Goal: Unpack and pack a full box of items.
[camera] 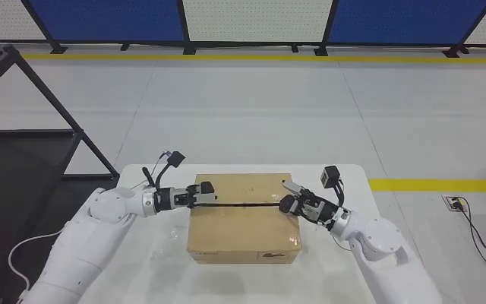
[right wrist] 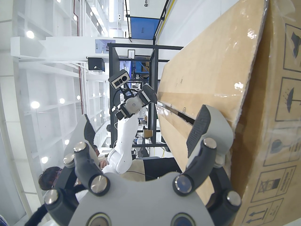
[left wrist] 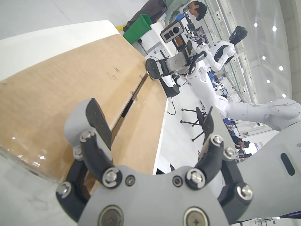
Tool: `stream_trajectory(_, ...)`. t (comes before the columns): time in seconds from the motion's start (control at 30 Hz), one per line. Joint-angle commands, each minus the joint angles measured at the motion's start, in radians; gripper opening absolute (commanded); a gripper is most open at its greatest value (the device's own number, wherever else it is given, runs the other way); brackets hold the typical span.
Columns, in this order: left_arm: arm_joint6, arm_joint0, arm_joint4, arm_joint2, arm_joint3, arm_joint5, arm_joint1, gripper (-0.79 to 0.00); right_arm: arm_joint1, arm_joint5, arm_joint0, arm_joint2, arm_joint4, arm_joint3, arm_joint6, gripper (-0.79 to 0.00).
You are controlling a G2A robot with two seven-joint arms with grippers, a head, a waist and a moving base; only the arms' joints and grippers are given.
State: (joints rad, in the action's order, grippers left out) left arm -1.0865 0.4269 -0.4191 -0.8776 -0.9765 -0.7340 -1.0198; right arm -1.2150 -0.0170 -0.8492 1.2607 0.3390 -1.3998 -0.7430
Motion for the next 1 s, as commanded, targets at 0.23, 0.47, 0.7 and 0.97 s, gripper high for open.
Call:
stream_trajectory(0.23,0.042,0.011,-0.051,0.002,-0.012,-0.042,0.029,0.0,-0.002,-0.03,0.021,-0.014,0.007,0.036,-0.004,0.0)
stream_trajectory(0.47,0.095,0.046,-0.177,-0.067,-0.007,-0.095,0.06,0.0,-0.003,-0.03,0.029,-0.023,0.006,0.045,0.004,0.0)
stream_trajectory(0.7,0.208,0.154,-0.331,-0.162,-0.002,-0.202,0.074,0.0,-0.004,-0.02,0.034,-0.022,0.017,0.056,0.008,0.0)
stream_trajectory(0.97,0.254,0.206,-0.369,-0.201,-0.023,-0.216,0.08,0.0,-0.004,-0.023,0.034,-0.022,0.018,0.059,0.01,0.0)
